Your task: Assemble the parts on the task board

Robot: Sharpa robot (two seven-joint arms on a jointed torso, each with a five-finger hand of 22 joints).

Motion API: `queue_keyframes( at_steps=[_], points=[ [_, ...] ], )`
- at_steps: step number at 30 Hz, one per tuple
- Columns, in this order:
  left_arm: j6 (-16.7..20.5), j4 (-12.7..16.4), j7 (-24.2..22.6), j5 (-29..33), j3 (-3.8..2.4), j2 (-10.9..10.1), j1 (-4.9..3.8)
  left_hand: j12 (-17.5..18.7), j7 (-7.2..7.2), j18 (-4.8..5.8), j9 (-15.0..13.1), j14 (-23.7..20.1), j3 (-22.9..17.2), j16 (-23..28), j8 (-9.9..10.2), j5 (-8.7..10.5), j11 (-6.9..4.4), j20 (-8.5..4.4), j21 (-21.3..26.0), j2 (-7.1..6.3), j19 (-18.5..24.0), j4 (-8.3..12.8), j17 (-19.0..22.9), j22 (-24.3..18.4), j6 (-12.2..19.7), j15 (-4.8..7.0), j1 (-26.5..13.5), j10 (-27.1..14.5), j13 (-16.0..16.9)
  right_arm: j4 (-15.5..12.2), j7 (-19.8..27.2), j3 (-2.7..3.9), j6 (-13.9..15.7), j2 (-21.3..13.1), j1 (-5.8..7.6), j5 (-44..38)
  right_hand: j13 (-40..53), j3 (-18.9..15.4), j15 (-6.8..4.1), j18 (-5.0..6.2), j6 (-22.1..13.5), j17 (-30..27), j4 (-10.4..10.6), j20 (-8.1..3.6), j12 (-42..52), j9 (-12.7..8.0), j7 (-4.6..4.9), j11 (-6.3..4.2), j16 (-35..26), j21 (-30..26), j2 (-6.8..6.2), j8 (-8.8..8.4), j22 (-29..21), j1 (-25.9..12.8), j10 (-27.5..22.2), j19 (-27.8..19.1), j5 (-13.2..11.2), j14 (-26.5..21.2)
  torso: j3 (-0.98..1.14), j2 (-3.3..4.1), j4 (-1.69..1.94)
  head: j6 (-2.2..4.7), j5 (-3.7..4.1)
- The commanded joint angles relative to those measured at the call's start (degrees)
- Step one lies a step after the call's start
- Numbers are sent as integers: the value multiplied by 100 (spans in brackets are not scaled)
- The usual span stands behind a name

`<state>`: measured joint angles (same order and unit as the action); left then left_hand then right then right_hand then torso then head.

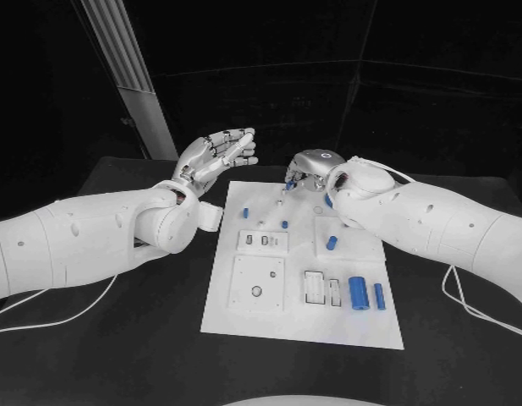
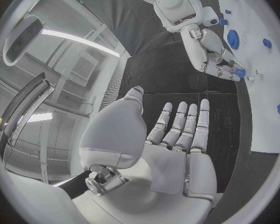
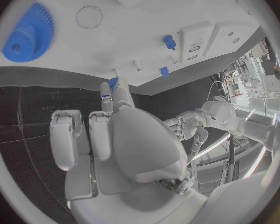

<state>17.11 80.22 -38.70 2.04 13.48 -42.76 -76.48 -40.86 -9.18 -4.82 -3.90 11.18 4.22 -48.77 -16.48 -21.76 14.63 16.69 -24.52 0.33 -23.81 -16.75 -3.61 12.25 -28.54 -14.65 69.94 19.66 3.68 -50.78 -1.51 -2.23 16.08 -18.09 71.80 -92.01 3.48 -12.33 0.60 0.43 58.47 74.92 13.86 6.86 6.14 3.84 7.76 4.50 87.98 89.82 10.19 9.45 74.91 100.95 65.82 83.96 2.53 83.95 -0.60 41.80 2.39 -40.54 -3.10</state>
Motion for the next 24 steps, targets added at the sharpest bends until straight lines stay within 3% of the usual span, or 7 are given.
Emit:
queue_keyframes(
  at_steps=[1, 11, 19, 24],
  points=[
    [-93, -5, -1256, -33, -4, 8, -13, 37, -751, -62, 8, -53, -25, 27, -37, 12, 16, -9, 3, 64, 46, -2, -4, -10, 40, 2, 9, 8, -2, 23, 76, 5, 1, 17, 12, -36, -3, 3, 45, -43, 15, 296, 45, 30, -25, 5, 29, 43, 28, 18, 5, 18, 1509, 63, 12, 604, 17, 412, -7, 9, 11, -3, 1],
    [-103, -8, -1257, -34, -5, 17, -13, 40, -751, -60, 9, -58, -24, 29, -39, 11, 17, -9, 4, 71, 51, -2, -4, -11, 50, 1, 15, 3, -3, 71, 92, 6, -44, 65, 11, -36, -2, 5, 47, -43, 12, 294, 48, 33, -36, 5, 31, 46, 28, 18, 4, 10, 1509, 70, 14, 604, 17, 412, -7, 1, 9, 5, -23],
    [-105, -6, -1256, -34, -5, 11, -17, 40, -751, -60, 9, -58, -24, 29, -39, 11, 17, -9, 4, 71, 51, -2, -4, -11, 50, 1, 15, 3, -3, 110, 92, 6, -77, 100, 10, -36, -2, 7, 49, -43, 10, 305, 49, 35, -46, 4, 32, 47, 30, 18, 2, 3, 1509, 79, 13, 604, 17, 413, -8, 10, 7, 79, -41],
    [-111, -14, -1257, -34, -5, 15, -18, 40, -751, -60, 9, -58, -24, 29, -39, 11, 17, -9, 4, 71, 51, -2, -4, -11, 50, 1, 15, 3, -3, 122, 91, 6, -95, 109, 10, -36, -3, 8, 51, -43, 8, 308, 51, 37, -56, 4, 34, 49, 30, 18, 1, -2, 1509, 84, 11, 604, 17, 414, -8, 14, 6, 83, -48]
  ],
)
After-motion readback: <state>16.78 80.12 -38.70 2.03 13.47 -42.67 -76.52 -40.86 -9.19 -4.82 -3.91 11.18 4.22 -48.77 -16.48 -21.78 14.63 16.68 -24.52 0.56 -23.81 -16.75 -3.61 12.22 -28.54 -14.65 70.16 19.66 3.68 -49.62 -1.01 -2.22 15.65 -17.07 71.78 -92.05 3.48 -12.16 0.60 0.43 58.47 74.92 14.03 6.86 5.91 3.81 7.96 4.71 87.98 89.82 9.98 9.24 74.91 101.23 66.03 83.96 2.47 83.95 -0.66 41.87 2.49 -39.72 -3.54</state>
